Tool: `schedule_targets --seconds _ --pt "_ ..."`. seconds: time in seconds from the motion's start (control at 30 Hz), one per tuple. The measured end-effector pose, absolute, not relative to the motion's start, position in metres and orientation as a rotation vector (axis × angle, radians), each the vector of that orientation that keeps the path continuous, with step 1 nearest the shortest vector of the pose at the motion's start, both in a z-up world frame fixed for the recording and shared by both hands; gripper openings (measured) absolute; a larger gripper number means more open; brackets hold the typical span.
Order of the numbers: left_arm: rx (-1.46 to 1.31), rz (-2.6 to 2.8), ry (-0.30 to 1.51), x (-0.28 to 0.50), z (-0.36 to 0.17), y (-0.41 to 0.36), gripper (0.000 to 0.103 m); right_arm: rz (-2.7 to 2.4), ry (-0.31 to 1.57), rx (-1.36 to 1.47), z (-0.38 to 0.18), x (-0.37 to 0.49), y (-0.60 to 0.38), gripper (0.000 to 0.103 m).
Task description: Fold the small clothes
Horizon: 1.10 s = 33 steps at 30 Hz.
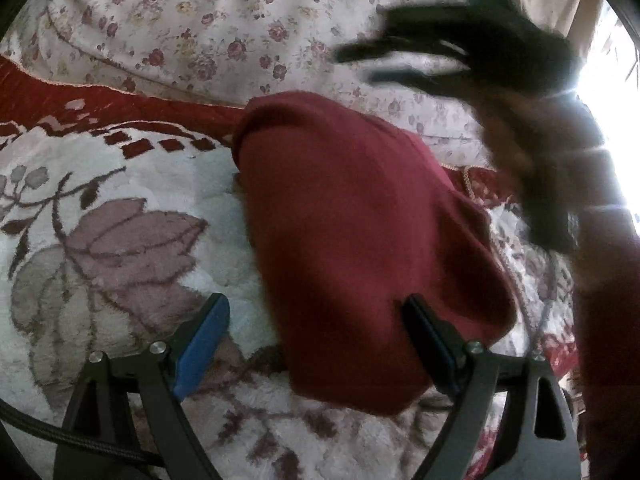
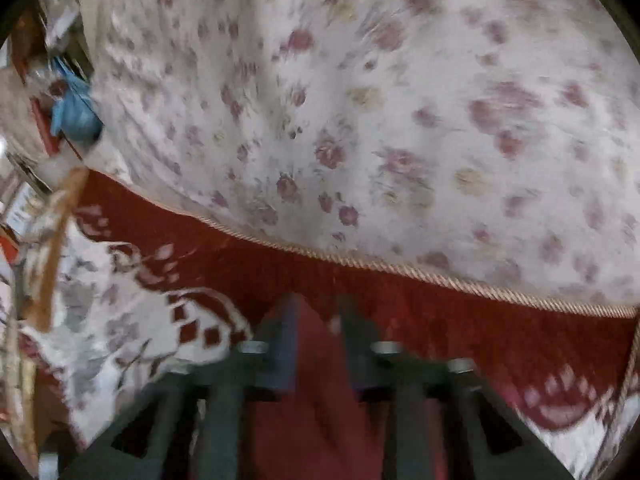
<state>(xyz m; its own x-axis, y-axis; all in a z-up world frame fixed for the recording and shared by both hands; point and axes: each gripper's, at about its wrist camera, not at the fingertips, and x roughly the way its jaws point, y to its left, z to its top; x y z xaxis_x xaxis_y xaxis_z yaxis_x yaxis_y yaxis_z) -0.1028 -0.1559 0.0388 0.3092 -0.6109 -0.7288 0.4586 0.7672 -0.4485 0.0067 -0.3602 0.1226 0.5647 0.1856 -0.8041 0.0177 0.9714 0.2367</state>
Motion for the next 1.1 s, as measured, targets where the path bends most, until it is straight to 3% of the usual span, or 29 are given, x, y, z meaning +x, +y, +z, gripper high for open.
schedule_targets --seconds 0.17,0.33,0.57,0.7,0.73,0.77,0.8,1.1 --pt "-0.131 -0.665 0.992 -0.105 0.046 -0.159 0.088 0.075 0.96 0.174 0.13 -0.081 -0.369 0.058" --pt "-0.075 -0.628 0.98 -0.111 0.044 -0.17 0.088 -0.086 1.006 0.05 0.076 -0.128 -0.382 0.057" --pt "0.027 -0.539 0.929 -0.115 0.059 -0.176 0.088 -0.053 0.886 0.273 0.091 -0.165 -0.401 0.061" --pt "0.057 -0.509 0.932 -0.111 0.061 -0.183 0.088 -0.056 0.955 0.213 0.066 -0.161 -0.399 0.075" --pt "0.07 -0.502 0.934 -0.11 0.061 -0.185 0.088 -0.057 0.969 0.201 0.057 -0.156 -0.401 0.081" --pt "0.08 -0.499 0.932 -0.109 0.062 -0.187 0.088 -0.071 0.967 0.2 0.05 -0.156 -0.403 0.093" --pt "0.094 -0.498 0.924 -0.109 0.064 -0.188 0.088 -0.087 0.953 0.227 0.048 -0.158 -0.41 0.097" --pt "0.078 -0.515 0.922 -0.089 0.066 -0.188 0.092 0.041 0.859 0.365 0.063 -0.162 -0.427 0.098"
